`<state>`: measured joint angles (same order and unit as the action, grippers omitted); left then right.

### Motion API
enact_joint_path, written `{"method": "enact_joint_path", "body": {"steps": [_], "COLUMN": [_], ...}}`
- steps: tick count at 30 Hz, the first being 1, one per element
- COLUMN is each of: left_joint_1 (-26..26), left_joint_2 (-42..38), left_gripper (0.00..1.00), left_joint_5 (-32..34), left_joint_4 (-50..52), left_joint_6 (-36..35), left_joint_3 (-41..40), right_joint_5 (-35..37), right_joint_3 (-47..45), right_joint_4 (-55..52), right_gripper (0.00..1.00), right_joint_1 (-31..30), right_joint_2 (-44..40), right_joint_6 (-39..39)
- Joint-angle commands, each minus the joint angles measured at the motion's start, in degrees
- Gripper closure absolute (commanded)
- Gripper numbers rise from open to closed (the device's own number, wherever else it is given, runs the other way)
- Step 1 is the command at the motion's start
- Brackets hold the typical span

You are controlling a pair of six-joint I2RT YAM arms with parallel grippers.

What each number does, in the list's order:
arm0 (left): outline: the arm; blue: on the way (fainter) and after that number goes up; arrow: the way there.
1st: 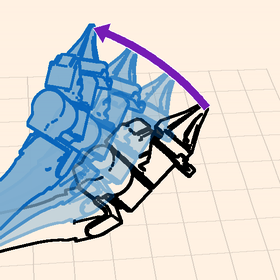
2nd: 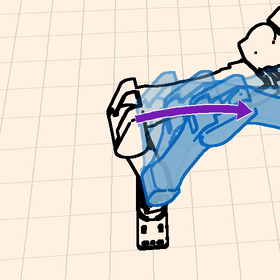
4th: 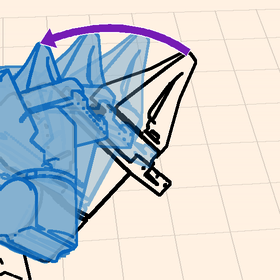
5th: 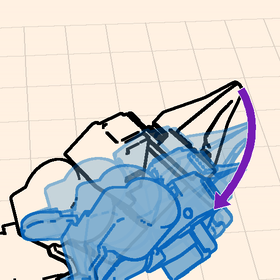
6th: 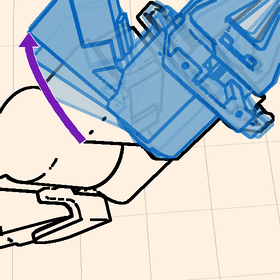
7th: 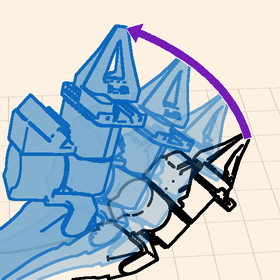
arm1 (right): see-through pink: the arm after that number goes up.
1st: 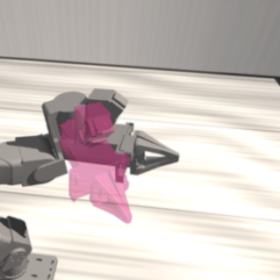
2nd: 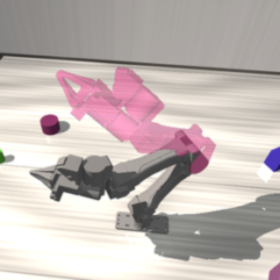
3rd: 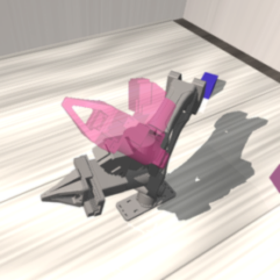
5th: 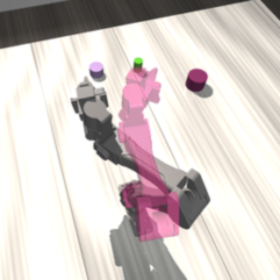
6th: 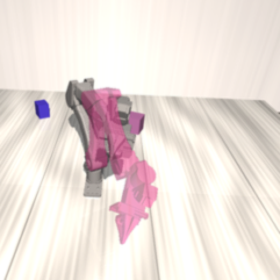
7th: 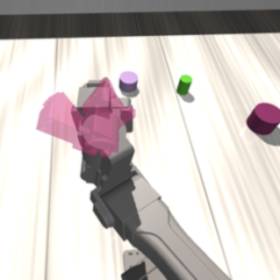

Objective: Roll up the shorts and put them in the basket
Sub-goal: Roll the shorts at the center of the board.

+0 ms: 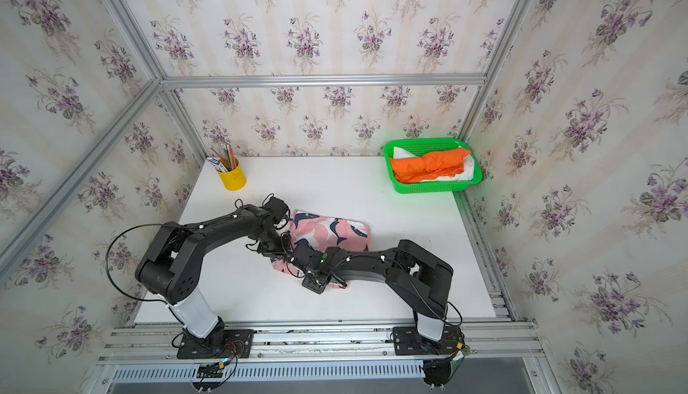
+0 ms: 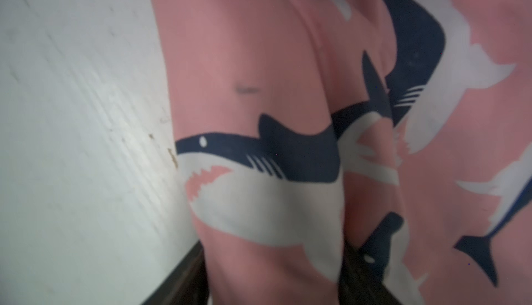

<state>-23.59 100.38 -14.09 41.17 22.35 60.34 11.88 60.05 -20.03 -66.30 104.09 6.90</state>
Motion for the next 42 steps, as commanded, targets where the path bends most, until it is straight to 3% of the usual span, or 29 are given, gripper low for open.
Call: {"method": "enact_joint_path", "body": {"steps": [1,3,8,11,15,19,24,27,33,34,38,42], "left_joint_1": [0.5,1.1,2.1,2.1,1.8,0.5,-0.8,-2.5,-4.0,-4.0,-3.9,-3.8], "left_joint_2": [-0.7,-2.9,-12.5,-18.4,-22.6,-23.1,-19.7,-13.4,-2.1,-1.0,3.3,6.3], "left_gripper": [0.69,0.61,0.39,0.35,0.33,0.32,0.30,0.29,0.31,0.35,0.68,0.79], "left_joint_5": [2.5,3.5,7.0,8.2,5.0,3.3,1.4,0.7,1.1,1.2,4.8,5.9], "left_joint_4": [1.0,1.6,6.2,10.2,13.9,13.8,10.9,9.8,8.6,8.1,7.1,6.3], "left_joint_6": [-0.3,0.2,1.2,1.5,0.7,0.5,0.3,-0.7,-2.0,-2.2,-2.8,-3.9], "left_joint_3": [0.7,0.7,1.1,2.1,2.8,1.7,2.7,5.6,10.1,10.0,9.4,8.9], "right_joint_5": [-6.1,-13.5,-34.8,-46.4,-63.8,-69.7,-68.5,-67.5,-62.0,-61.2,-50.7,-42.2], "right_joint_3": [-1.7,-2.5,-3.9,-2.8,-3.3,-5.7,-7.9,-10.2,-10.6,-10.4,-9.6,-11.0], "right_joint_4": [-4.1,-3.7,-0.4,1.5,8.1,11.9,13.1,15.8,12.6,11.7,3.0,-4.3], "right_gripper": [0.76,0.88,0.96,0.97,0.97,0.95,0.92,0.90,0.74,0.69,0.52,0.51], "right_joint_1": [0.3,0.4,2.4,5.6,12.7,19.5,26.6,29.6,31.2,31.2,31.1,31.1], "right_joint_2": [0.5,-1.8,-7.8,-8.7,-7.2,-4.0,4.5,7.0,5.3,4.0,-5.3,-14.1], "right_joint_6": [-3.5,-6.8,-14.9,-18.5,-23.4,-25.7,-25.3,-26.4,-24.9,-24.8,-22.8,-21.8]}}
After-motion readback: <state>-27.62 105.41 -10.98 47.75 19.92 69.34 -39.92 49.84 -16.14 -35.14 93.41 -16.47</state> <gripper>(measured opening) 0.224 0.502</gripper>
